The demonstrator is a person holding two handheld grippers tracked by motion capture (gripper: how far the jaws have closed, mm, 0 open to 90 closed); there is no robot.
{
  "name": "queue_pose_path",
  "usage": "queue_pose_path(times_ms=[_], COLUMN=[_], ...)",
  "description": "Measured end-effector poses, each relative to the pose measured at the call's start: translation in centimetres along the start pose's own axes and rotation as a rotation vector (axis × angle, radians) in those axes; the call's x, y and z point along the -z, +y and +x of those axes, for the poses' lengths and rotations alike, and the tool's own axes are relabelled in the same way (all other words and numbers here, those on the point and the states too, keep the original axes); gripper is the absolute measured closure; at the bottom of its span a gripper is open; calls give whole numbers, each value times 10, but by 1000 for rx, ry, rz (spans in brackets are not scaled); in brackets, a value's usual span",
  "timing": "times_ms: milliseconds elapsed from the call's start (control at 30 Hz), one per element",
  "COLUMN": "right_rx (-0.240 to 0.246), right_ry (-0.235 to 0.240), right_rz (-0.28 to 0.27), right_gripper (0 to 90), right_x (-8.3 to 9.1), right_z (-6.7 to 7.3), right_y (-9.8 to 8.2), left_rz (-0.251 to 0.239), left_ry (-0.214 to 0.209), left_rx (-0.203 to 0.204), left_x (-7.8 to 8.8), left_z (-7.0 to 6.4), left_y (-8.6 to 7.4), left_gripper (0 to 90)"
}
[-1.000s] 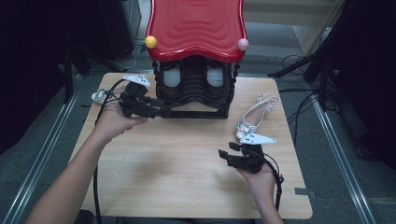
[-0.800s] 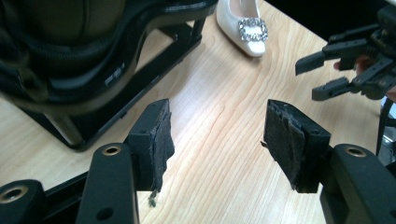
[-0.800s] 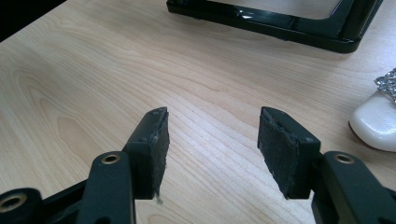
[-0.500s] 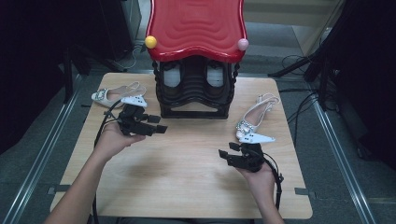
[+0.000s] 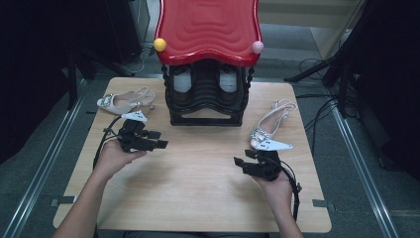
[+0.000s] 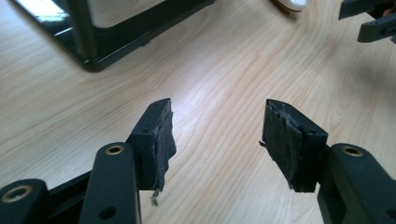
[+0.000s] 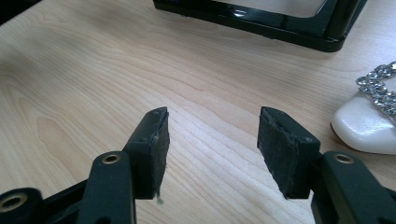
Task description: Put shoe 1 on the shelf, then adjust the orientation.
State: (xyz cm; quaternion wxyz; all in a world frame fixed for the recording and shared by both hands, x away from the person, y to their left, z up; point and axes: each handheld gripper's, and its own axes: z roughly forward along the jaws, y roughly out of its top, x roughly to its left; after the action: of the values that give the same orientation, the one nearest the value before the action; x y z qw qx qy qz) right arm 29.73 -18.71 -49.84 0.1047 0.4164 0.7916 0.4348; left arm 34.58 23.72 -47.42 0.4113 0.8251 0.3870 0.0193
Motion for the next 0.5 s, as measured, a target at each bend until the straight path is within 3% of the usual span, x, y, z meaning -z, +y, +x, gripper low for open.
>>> queue_pose_path(times_ms=[133,267,333,500], right_rx=[0,0,-2,8], right_ry=[-1,-5,-6,0], right_rz=[4,10,14,22], right_gripper=[450,450,451,451], right_x=[-1,-2,-2,-5], right_z=[-2,-2,-1,1], right_y=[-1,-1,-2,-3], left_rz=[2,0,-14,-24], left_ry=[15,40,47,57], left_rx=[16,-4,8,10], left_x=[3,6,8,10], left_z=[10,19,24,33], left_y=[-6,-13,-15,-19], left_gripper=[478,609,676,769])
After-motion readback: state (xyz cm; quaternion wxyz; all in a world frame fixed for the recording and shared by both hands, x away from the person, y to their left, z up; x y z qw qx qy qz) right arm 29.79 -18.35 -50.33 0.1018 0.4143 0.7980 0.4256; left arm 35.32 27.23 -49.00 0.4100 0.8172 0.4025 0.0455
